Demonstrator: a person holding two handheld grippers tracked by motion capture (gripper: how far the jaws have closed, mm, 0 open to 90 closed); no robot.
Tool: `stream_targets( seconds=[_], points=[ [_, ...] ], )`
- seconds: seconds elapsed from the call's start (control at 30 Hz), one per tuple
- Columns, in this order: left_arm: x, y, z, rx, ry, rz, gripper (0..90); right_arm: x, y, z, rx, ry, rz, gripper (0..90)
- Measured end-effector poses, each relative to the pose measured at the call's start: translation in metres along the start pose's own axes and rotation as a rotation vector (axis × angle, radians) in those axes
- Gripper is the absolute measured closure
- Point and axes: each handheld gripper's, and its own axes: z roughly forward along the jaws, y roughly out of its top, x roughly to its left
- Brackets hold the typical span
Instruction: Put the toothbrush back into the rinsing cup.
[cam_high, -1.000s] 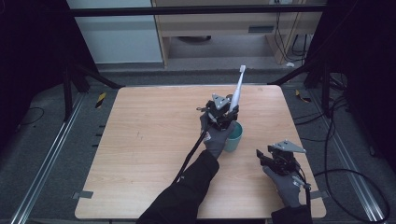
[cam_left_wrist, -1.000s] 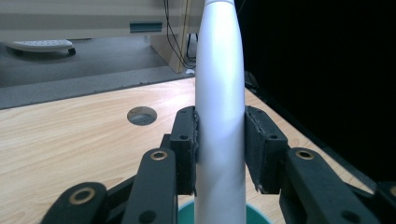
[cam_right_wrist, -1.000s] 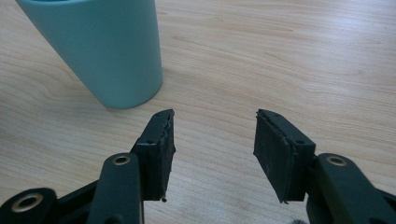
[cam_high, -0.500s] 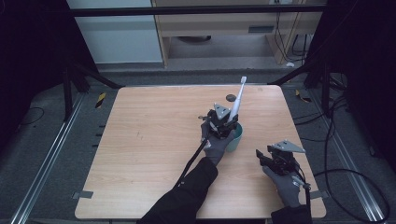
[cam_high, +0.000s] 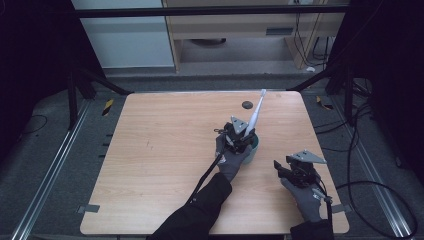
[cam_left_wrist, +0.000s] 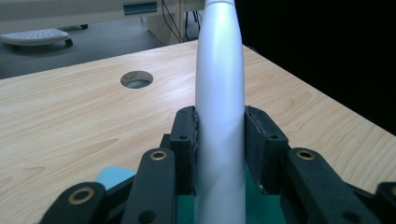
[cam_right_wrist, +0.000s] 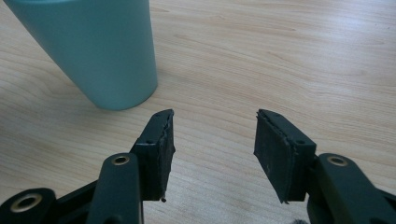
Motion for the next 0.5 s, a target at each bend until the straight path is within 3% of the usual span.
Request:
stream_targets(
  seconds=[0.13,0.33,0.5],
  points=[
    [0.001,0.000,-0.001,0.008,-0.013,0.004,64.9,0.000,0.000,0.000,-0.001,0.000,-0.001,47.1],
    [0.003,0.004,-0.010,0.011,-0.041,0.009,54.7,0.000,0.000,-0.001,-0.004,-0.001,-0.002,46.8],
    [0.011,0.010,-0.029,0.007,-0.103,-0.003,48.3,-0.001,0.001,-0.003,-0.017,-0.007,0.005,46.1]
  ],
)
